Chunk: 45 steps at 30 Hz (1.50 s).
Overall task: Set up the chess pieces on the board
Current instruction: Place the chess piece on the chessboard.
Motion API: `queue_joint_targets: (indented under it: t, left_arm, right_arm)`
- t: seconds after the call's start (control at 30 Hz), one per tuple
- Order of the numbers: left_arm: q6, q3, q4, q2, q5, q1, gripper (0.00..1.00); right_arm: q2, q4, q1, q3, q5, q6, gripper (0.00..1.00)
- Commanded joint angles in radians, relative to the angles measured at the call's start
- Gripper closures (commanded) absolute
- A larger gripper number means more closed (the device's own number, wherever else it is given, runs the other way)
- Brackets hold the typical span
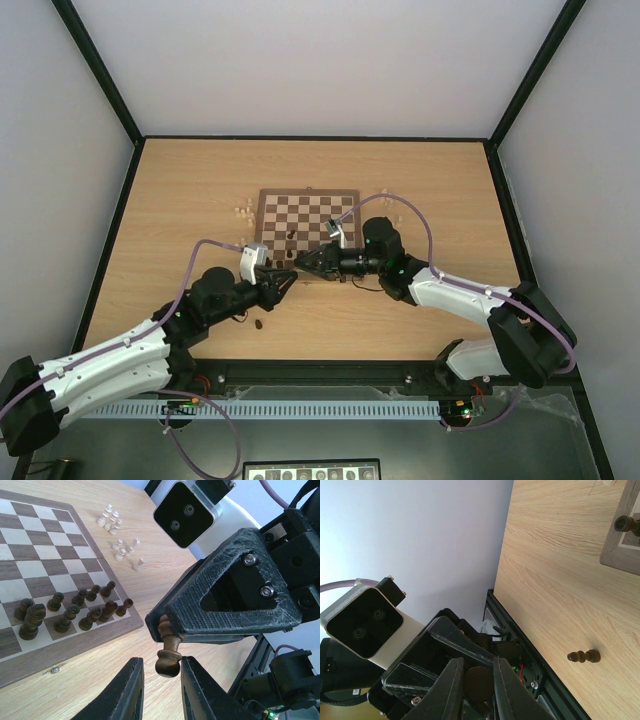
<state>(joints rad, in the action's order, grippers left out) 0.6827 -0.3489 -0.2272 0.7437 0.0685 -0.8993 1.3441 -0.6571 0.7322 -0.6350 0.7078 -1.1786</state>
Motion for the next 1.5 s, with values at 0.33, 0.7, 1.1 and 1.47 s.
queue_joint_targets:
  t: [0.33, 0.7, 1.1, 1.47]
  left_arm:
    - [-0.026, -0.056, -0.044, 0.027, -0.050, -0.006, 0.87]
    - [-0.030, -0.094, 0.048, 0.018, -0.075, -0.006, 0.98]
    - [0.010, -0.193, 0.282, 0.039, -0.124, -0.007, 0.97]
    - [0.104, -0.279, 0.499, 0.097, -0.219, 0.004, 0.95]
  right_arm:
    - [0.012, -0.018, -0.001, 0.004, 0.040, 0.016, 0.90]
    - [0.009, 0.008, -0.002, 0.003, 0.029, 0.035, 0.80]
    - [-0.016, 0.121, -0.026, -0.017, -0.003, 0.104, 0.44]
    - [-0.147, 0.345, -0.128, -0.038, -0.012, 0.234, 0.25]
